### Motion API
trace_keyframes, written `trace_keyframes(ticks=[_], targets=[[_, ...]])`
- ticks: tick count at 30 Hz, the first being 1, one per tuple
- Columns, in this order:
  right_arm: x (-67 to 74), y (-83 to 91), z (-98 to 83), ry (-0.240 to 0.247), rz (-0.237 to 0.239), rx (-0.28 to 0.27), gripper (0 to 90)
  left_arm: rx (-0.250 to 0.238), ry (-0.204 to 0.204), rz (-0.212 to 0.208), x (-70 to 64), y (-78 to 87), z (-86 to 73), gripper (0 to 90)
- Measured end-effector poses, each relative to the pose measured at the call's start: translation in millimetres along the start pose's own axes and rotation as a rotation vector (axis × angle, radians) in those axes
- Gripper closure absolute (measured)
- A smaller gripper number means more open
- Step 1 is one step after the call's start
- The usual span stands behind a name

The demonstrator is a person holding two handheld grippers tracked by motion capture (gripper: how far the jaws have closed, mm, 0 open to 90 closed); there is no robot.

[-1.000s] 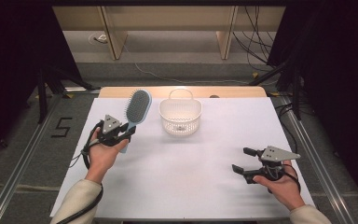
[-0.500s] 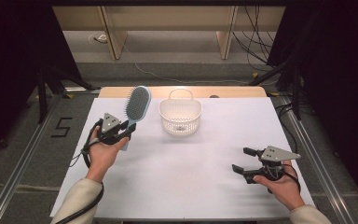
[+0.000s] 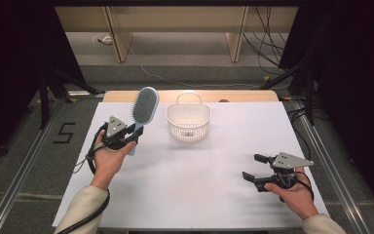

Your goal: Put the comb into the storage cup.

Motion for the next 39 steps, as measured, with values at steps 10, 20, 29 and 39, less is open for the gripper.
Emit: trace_keyframes(ticks=[10, 20, 29, 39], targets=[[0.1, -0.4, -0.2, 0.000, 0.000, -0.002, 17.4, -0.007, -0.004, -0.006, -1.8, -1.8, 3.2, 69.9], [0.0, -0.6, -0.3, -0.001, -0.001, -0.003, 17.3, -0.010, -0.010, -0.018, -5.2, -5.5, 6.7, 69.9], [0.0, -0.7, -0.3, -0.002, -0.003, -0.004, 17.4, -0.010, -0.012, -0.028, -7.1, -8.4, 9.1, 69.9], [0.0, -0.6, -0.3, -0.005, -0.005, -0.005, 17.4, -0.013, -0.012, -0.025, -6.5, -9.9, 11.3, 69.9]])
Point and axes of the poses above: each handheld gripper's, and its own axes: y roughly backward along the jaws, z roughly out of its top, x roughly to its left, the point moved 1 cm from there along -y, roughly forward along the jaws, and after that the axes turned 10 degrees about -x, right-handed, at the moved point
